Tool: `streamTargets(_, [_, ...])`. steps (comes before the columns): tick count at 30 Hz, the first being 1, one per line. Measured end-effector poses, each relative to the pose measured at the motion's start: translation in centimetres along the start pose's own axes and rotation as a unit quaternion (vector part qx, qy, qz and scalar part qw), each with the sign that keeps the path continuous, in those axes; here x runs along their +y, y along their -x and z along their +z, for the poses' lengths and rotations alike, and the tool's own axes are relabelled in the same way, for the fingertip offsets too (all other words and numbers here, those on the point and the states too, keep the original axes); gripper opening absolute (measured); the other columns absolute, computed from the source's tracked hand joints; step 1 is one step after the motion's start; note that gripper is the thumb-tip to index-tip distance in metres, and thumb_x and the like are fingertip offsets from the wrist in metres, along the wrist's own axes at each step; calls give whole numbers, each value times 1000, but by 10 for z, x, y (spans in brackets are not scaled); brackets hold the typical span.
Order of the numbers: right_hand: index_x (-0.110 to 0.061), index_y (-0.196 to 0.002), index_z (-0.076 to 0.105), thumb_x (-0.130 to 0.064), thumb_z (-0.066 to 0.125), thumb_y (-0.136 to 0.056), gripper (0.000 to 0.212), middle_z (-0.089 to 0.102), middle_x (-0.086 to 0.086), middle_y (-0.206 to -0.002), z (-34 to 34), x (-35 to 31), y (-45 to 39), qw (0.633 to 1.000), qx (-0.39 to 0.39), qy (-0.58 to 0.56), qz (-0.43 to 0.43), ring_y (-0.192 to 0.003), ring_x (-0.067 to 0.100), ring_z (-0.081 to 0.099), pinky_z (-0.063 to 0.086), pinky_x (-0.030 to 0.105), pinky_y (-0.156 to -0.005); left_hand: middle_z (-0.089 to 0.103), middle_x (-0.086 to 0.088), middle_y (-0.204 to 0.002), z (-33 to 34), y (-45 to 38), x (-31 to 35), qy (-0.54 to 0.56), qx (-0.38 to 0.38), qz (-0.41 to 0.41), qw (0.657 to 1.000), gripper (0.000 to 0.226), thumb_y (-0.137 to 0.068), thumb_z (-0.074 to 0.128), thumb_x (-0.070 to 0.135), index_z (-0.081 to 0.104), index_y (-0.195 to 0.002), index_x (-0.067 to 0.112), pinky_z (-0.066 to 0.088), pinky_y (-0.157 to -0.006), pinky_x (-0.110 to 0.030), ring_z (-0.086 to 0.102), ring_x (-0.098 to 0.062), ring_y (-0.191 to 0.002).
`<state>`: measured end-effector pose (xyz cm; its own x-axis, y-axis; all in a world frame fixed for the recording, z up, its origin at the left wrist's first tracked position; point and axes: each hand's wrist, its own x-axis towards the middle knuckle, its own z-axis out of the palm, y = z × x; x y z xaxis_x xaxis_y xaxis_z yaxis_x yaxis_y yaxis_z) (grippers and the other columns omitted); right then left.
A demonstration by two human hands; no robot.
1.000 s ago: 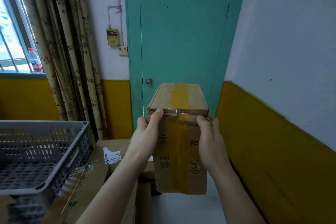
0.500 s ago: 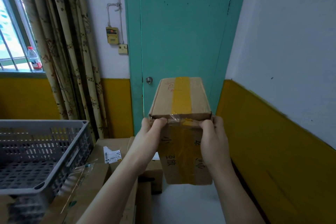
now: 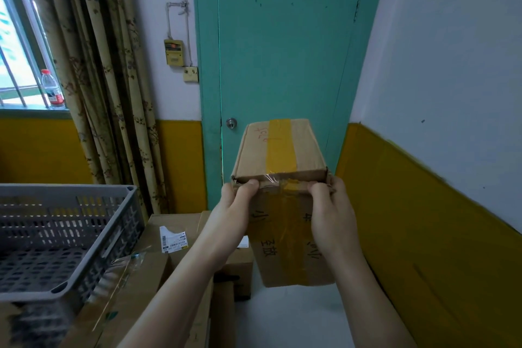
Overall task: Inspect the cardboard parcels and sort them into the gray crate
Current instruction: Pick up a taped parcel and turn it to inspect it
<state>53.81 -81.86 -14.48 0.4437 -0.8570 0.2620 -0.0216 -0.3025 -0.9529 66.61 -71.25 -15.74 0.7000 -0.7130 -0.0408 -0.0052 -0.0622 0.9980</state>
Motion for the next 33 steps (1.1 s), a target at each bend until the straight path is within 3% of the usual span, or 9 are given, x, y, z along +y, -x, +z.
streamTargets(3, [-48, -103, 53, -68, 46, -83, 29, 63, -40, -92, -2, 2, 0, 999, -28, 14, -23, -86, -17, 60, 50, 26, -70, 54, 25, -114, -4, 1, -1, 4, -5, 19, 1000, 87, -62, 41, 100, 32, -132, 49, 46, -108, -47, 55, -9, -108])
streamTargets(5, [-55, -117, 53, -77, 47, -82, 42, 63, -37, -107, -4, 3, 0, 997, -52, 30, -45, -99, -15, 59, 52, 27, -82, 58, 25, -119, -8, 0, -3, -17, -17, 44, 999, 100, -54, 39, 108, 38, -134, 50, 47, -108, -43, 57, -4, -110])
streamTargets(9, [-46, -140, 50, -74, 52, -88, 60, 57, -20, -128, -11, 8, -4, 993, -51, 64, -90, -115, -5, 55, 49, 20, -87, 71, 22, -119, -15, 0, -10, -44, -55, 101, 992, 66, -77, 66, 78, 52, -130, 41, 60, -89, -24, 68, 2, -109])
streamTargets(12, [-47, -135, 52, -71, 50, -88, 53, 65, -21, -121, -13, 12, -7, 995, -47, 57, -74, -111, 2, 61, 55, 34, -93, 68, 25, -119, -16, -3, -16, -74, -51, 133, 987, 55, -85, 69, 52, 49, -135, 41, 58, -88, -21, 62, 3, -116])
streamTargets(16, [-50, -134, 53, -73, 49, -89, 50, 68, -28, -111, -13, 15, -10, 994, -48, 56, -77, -106, -1, 64, 56, 31, -89, 64, 22, -128, -16, -5, -19, -73, -35, 147, 986, 62, -85, 65, 56, 46, -142, 44, 60, -91, -30, 59, -2, -121])
streamTargets(19, [-73, -120, 43, -67, 58, -91, 33, 64, -36, -114, -13, 16, -10, 994, -82, 13, -70, -105, -6, 65, 56, 28, -86, 67, 20, -124, -15, -9, -19, -61, 19, 156, 986, 57, -85, 64, 60, 50, -138, 41, 61, -91, -33, 64, -6, -117])
streamTargets(25, [-76, -129, 41, -50, 69, -87, 57, 61, -32, -131, -22, 22, -5, 982, -174, -4, -77, -118, -9, 59, 52, 18, -87, 70, 8, -116, -20, -15, -12, -37, 110, 122, 986, 47, -73, 67, 70, 52, -108, 42, 63, -87, -38, 70, -12, -108])
streamTargets(30, [-60, -145, 38, -47, 57, -101, 50, 66, -32, -122, -20, 24, -13, 988, -138, -13, -61, -106, -8, 65, 52, 25, -87, 76, 14, -107, -19, -7, -17, 48, 37, 118, 991, 59, -68, 82, 52, 58, -116, 27, 60, -74, -19, 73, -5, -101])
streamTargets(33, [-54, -144, 46, -45, 54, -102, 43, 69, -27, -120, -25, 24, -21, 993, -106, -46, -36, -105, -5, 67, 53, 33, -90, 72, 13, -123, -21, -1, -29, 73, -57, 112, 989, 71, -77, 87, 41, 53, -139, 31, 61, -89, -32, 69, -12, -117])
